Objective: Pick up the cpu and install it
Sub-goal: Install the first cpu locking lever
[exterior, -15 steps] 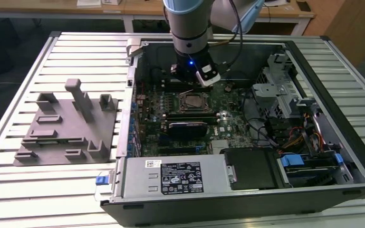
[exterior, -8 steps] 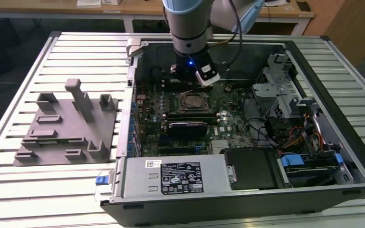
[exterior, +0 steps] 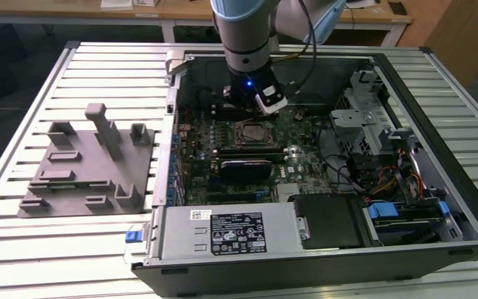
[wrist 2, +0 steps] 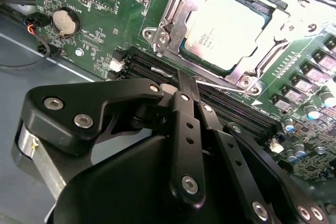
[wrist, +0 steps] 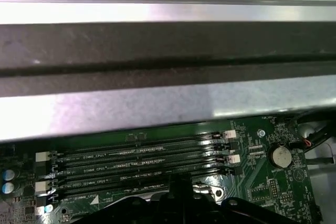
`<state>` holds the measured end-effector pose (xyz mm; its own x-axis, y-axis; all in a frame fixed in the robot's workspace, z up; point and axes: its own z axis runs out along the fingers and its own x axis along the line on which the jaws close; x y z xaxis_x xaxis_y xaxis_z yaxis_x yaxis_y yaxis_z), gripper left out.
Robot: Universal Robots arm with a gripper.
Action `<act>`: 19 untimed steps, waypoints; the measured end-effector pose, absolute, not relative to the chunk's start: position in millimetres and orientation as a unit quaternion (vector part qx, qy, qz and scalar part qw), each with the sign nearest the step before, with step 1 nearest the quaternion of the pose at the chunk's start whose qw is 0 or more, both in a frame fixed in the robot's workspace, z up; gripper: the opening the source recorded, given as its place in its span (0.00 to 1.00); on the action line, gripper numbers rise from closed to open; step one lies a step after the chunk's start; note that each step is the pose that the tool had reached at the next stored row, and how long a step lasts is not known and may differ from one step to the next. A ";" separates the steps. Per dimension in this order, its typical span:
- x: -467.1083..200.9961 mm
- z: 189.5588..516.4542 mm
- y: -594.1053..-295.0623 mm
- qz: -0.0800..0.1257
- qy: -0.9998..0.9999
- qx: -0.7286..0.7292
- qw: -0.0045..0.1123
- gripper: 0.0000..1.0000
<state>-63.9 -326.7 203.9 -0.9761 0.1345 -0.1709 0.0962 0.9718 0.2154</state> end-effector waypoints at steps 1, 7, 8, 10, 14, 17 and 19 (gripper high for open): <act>-64.0 203.7 -326.7 0.103 0.989 0.058 0.093 0.11; -65.0 203.0 -325.0 0.104 0.988 0.059 0.093 0.11; -65.1 202.9 -324.9 0.104 0.988 0.059 0.093 0.11; -65.2 202.6 -324.6 0.103 0.988 0.059 0.093 0.11; -65.7 201.5 -324.0 0.103 0.988 0.065 0.094 0.11; -66.3 200.7 -323.2 0.102 0.988 0.072 0.095 0.11; -66.4 200.3 -322.5 0.101 0.987 0.081 0.096 0.11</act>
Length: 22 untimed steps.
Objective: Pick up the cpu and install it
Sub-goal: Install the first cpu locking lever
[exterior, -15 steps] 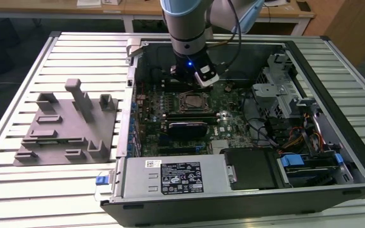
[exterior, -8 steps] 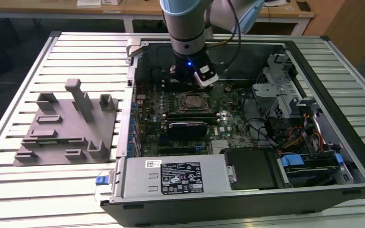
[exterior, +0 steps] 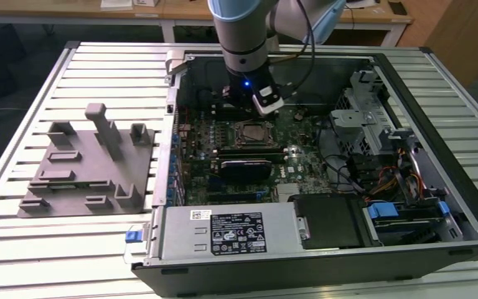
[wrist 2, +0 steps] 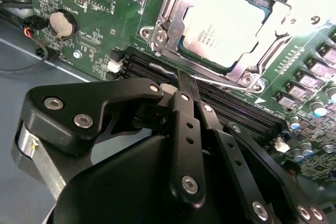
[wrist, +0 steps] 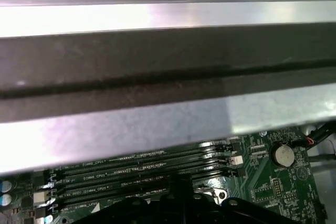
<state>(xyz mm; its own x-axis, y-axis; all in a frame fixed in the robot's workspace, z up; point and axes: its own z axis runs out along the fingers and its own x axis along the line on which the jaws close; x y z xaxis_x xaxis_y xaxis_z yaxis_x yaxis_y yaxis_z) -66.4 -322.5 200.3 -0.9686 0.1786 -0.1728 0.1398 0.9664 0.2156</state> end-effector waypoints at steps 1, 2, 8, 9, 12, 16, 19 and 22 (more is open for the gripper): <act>-66.5 200.1 -322.0 0.101 0.987 0.083 0.096 0.11; -66.6 199.8 -321.2 0.101 0.987 0.084 0.096 0.11; -66.6 198.7 -320.2 0.101 0.987 0.085 0.096 0.11; -66.7 198.4 -320.2 0.100 0.987 0.086 0.097 0.11; -67.0 197.6 -320.2 0.099 0.987 0.086 0.097 0.11; -67.5 196.3 -320.2 0.097 0.987 0.087 0.098 0.11; -68.0 194.8 -320.2 0.095 0.987 0.088 0.100 0.11; -68.4 193.4 -320.2 0.093 0.986 0.089 0.101 0.11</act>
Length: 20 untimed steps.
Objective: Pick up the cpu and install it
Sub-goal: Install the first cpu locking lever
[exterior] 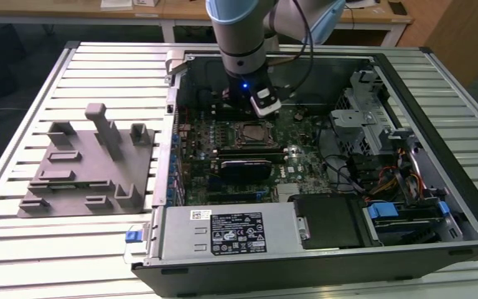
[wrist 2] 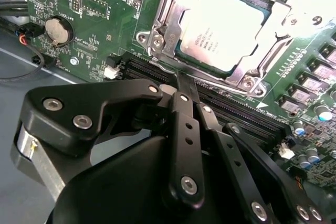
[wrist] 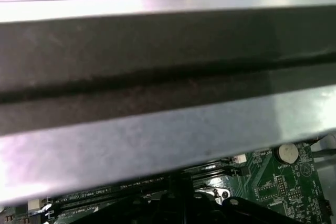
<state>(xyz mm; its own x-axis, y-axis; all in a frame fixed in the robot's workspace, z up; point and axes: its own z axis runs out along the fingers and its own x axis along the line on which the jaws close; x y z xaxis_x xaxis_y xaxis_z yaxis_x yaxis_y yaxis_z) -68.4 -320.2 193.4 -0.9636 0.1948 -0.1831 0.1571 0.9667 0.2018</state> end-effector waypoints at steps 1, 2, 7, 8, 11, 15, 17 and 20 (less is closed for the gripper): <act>-68.5 192.9 -320.2 0.092 0.986 0.090 0.102 0.11; -68.6 192.5 -320.2 0.092 0.986 0.090 0.102 0.11; -68.7 190.8 -320.2 0.090 0.986 0.092 0.104 0.11; -68.7 190.7 -320.2 0.089 0.986 0.092 0.104 0.11; -68.7 190.5 -320.2 0.089 0.986 0.093 0.104 0.11; -65.5 190.4 -320.2 0.089 0.986 0.093 0.104 0.11; -64.1 190.4 -320.2 0.089 0.986 0.093 0.104 0.11; -63.9 190.4 -320.3 0.089 0.986 0.094 0.104 0.11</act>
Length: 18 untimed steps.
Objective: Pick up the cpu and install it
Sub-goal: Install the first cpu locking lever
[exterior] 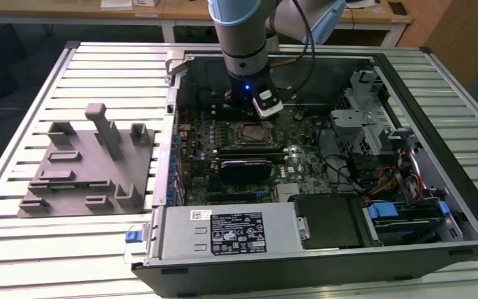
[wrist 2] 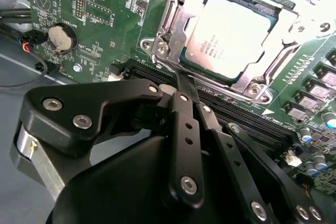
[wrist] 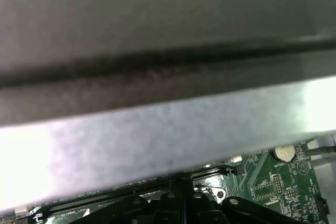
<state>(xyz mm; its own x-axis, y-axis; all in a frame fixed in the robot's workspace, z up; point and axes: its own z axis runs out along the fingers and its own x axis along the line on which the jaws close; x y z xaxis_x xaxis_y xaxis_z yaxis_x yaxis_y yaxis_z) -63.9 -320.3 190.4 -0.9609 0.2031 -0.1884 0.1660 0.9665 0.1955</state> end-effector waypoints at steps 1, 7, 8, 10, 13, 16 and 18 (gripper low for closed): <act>-63.8 190.4 -320.4 0.089 0.986 0.094 0.104 0.11; -63.8 190.4 -322.9 0.089 0.986 0.094 0.104 0.11; -63.8 190.4 -323.2 0.089 0.986 0.094 0.104 0.11; -63.8 190.4 -323.4 0.089 0.986 0.094 0.104 0.11; -63.8 190.4 -323.5 0.090 0.986 0.094 0.104 0.11; -63.8 190.4 -323.5 0.090 0.986 0.094 0.104 0.11; -63.8 190.7 -323.5 0.090 0.986 0.094 0.104 0.11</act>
